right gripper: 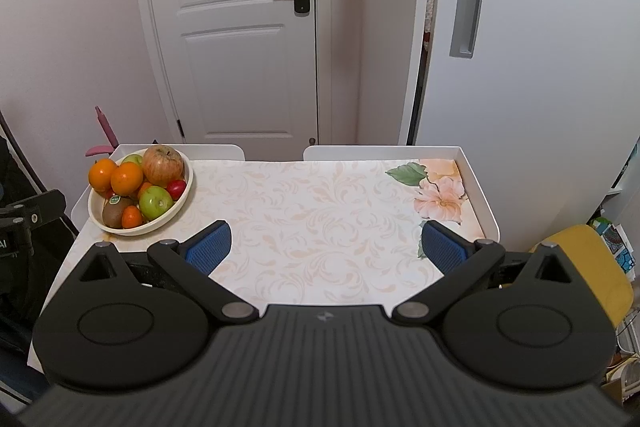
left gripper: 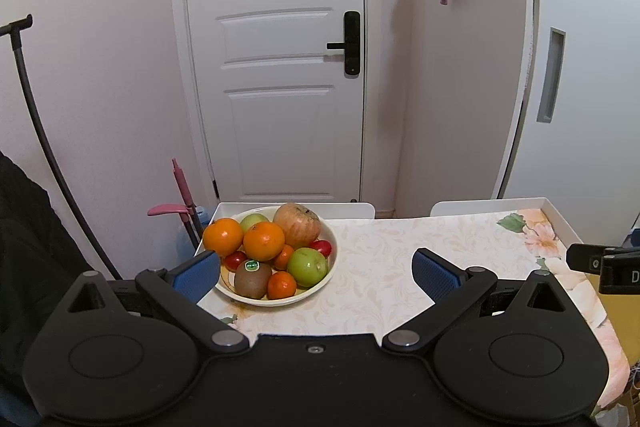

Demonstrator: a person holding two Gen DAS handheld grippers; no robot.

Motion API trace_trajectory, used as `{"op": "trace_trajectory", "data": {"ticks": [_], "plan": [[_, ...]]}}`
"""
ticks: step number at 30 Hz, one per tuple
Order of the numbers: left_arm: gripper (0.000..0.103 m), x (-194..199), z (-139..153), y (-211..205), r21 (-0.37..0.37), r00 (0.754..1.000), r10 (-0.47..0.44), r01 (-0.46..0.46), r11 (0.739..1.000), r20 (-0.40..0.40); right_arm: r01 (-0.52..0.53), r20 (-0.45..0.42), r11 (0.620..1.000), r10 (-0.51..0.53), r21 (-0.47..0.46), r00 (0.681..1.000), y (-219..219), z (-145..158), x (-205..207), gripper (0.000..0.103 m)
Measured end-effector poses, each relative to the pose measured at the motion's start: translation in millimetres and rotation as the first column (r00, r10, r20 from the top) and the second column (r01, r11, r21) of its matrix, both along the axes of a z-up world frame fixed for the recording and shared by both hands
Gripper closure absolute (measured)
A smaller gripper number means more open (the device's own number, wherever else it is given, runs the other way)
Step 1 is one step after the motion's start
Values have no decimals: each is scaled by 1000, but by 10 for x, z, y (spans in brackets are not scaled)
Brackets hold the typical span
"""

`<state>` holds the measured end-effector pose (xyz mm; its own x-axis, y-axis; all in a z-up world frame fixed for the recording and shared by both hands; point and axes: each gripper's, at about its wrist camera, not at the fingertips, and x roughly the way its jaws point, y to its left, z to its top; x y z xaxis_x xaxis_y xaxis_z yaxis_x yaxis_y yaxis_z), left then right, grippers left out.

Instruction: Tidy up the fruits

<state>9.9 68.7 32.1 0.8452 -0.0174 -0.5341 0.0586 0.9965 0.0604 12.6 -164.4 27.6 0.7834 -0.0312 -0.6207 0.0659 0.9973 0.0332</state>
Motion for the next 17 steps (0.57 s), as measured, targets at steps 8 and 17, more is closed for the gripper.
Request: {"op": "trace_trajectory", "data": {"ticks": [8, 17], "plan": [[0, -7, -8, 4, -3, 1000, 6, -6, 1000, 7, 0, -1, 1000, 0, 0, 1000, 10, -4, 3, 0], [0, 8, -16, 58, -31, 1000, 5, -5, 999, 10, 1, -2, 1000, -1, -1, 1000, 12, -10, 13, 0]]}}
